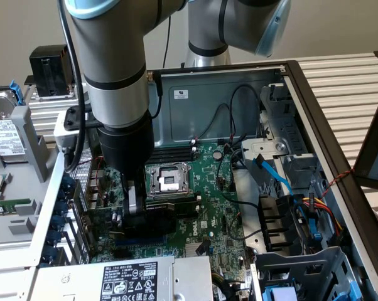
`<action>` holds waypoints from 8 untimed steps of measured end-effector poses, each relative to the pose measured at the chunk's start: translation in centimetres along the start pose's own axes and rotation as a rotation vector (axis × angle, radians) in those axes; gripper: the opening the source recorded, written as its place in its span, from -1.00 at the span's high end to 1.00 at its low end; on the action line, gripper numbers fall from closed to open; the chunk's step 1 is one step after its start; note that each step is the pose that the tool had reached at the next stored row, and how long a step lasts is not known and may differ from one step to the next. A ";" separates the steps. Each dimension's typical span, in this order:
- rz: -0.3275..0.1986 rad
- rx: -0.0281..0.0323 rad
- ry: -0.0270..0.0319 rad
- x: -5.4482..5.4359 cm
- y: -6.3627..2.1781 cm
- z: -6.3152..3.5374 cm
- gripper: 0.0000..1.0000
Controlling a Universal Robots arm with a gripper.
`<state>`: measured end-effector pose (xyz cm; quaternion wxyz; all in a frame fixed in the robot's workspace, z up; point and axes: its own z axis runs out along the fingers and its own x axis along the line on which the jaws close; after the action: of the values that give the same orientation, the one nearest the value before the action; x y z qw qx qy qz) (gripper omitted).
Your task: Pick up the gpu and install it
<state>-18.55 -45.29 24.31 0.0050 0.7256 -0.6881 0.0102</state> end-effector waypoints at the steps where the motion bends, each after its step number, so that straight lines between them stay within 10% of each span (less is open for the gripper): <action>1: -0.002 0.0000 0.0000 0.0 0.00 0.00 0.46; 8: -0.013 0.0003 0.0000 0.0 0.00 0.00 0.46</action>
<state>-18.55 -45.29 24.30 0.0050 0.7301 -0.6832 0.0103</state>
